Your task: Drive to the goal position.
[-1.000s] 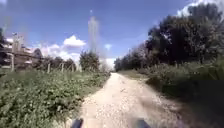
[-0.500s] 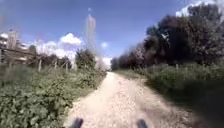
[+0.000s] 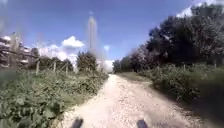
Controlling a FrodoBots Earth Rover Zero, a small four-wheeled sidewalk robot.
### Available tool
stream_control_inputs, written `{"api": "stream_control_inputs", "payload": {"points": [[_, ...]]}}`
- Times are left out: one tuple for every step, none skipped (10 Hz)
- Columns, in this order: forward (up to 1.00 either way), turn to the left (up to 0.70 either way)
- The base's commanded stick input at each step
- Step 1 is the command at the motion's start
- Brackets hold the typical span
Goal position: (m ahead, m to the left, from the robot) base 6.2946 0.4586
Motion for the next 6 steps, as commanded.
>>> {"api": "stream_control_inputs", "payload": {"points": [[0.70,0.00],[0.70,0.00],[0.70,0.00],[0.70,0.00],[0.70,0.00],[0.70,0.00]]}}
